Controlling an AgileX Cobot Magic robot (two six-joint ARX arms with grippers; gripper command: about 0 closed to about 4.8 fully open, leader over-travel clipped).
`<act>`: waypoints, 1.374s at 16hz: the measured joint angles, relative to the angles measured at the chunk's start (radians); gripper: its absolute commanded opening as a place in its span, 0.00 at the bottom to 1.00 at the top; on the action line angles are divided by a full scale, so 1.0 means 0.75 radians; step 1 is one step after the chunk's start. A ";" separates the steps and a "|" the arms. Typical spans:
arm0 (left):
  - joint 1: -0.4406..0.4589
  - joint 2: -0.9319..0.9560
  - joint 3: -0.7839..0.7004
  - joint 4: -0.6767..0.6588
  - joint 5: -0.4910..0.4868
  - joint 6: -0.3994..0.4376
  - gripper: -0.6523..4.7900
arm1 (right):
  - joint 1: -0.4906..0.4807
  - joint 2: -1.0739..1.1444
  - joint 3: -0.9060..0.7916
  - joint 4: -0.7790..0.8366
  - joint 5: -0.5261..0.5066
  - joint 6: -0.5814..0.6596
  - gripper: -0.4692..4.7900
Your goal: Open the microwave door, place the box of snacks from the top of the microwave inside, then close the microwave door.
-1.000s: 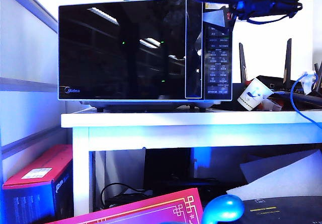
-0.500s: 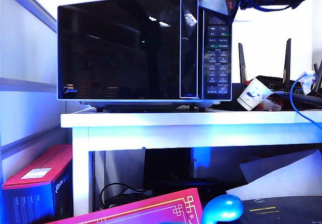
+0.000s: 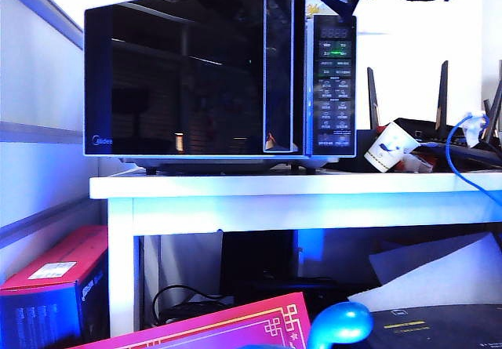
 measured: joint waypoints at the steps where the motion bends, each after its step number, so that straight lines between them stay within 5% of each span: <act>1: 0.000 0.001 0.000 -0.001 0.000 0.000 0.11 | 0.011 -0.001 -0.002 0.000 -0.001 0.006 0.66; 22: -0.048 0.001 0.000 0.023 0.003 -0.001 0.11 | 0.249 -0.011 -0.003 -0.015 -0.014 0.079 0.64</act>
